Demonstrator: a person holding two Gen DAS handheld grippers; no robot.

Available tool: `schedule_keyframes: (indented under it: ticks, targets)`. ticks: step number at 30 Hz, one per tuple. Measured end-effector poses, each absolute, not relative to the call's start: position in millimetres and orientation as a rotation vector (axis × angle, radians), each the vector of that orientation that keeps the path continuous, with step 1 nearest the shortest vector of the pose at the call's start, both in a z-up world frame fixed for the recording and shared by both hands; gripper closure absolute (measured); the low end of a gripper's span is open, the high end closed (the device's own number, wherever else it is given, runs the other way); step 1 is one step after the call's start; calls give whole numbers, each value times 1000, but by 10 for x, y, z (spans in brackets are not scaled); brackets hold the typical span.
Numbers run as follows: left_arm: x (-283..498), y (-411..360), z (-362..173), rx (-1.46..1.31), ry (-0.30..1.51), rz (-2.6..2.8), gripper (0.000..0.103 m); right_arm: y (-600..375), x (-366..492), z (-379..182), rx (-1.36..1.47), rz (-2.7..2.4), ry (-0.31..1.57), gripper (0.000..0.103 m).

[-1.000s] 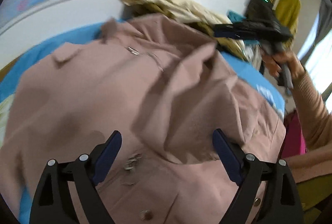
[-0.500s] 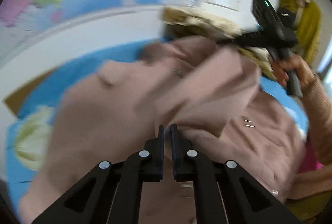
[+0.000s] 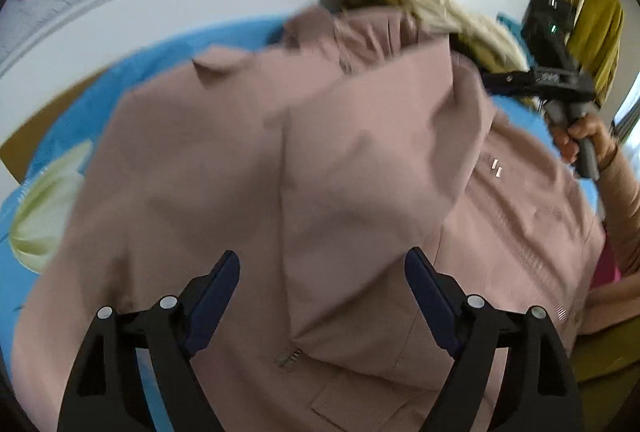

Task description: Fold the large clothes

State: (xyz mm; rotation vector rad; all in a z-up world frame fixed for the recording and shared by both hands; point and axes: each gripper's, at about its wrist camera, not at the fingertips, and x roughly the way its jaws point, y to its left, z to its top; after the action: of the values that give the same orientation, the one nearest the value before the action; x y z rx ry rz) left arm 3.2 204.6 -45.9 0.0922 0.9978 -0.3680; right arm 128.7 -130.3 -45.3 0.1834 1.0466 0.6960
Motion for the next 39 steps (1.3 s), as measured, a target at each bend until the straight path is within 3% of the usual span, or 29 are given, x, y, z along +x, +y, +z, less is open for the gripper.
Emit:
schedule_keyframes:
  ticks: [1, 2, 3, 5, 7, 10, 11, 12, 14, 19, 20, 21, 22, 23, 24, 28, 31, 34, 36, 39]
  targets:
    - [48, 2006, -525, 115, 1018, -356, 26, -1290, 1256, -518, 182, 715, 1065, 34]
    - [43, 1981, -570, 134, 1028, -346, 32, -1291, 1239, -551, 189, 736, 1078, 62]
    - [35, 1949, -562, 138, 1010, -357, 51, -1281, 1238, -580, 194, 745, 1086, 91]
    - [54, 1894, -475, 191, 968, -315, 92, -1404, 1242, -487, 236, 726, 1044, 95]
    - [100, 1833, -264, 248, 878, -226, 96, -1632, 1253, -385, 311, 683, 994, 99]
    - [42, 1747, -2, 251, 773, -287, 74, -1978, 1300, -371, 366, 584, 976, 100]
    - [4, 1724, 23, 250, 770, -356, 51, -2010, 1308, -437, 379, 582, 1001, 100]
    - [-20, 1727, 20, 248, 763, -382, 38, -2009, 1307, -499, 367, 573, 1024, 98]
    - [-28, 1776, -71, 229, 799, -418, 24, -1979, 1269, -599, 332, 556, 1053, 96]
    - [68, 1894, -474, 156, 967, -339, 26, -2044, 1203, -587, 360, 577, 1029, 91]
    - [89, 1897, -523, 141, 977, -346, 39, -2058, 1193, -592, 359, 576, 1028, 91]
    - [100, 1891, -543, 137, 974, -347, 64, -2025, 1213, -591, 360, 578, 1030, 91]
    - [129, 1874, -521, 135, 964, -340, 74, -2016, 1215, -599, 359, 580, 1033, 91]
    - [160, 1860, -481, 146, 949, -316, 91, -2011, 1221, -601, 361, 575, 1032, 91]
    - [199, 1855, -394, 187, 909, -271, 97, -1992, 1239, -590, 362, 577, 1033, 91]
    - [184, 1885, 207, 378, 685, -80, 97, -2025, 1213, -559, 363, 588, 1021, 91]
    - [-9, 1780, 403, 483, 611, -100, 92, -1975, 1186, -520, 347, 576, 1000, 85]
    - [-241, 1618, 157, 618, 626, -167, 78, -1933, 1155, -477, 308, 564, 990, 77]
    - [-342, 1536, -206, 711, 729, -220, 58, -1871, 1139, -416, 277, 548, 975, 59]
    - [-379, 1572, -554, 760, 818, -178, 56, -1814, 1075, -265, 221, 526, 926, 55]
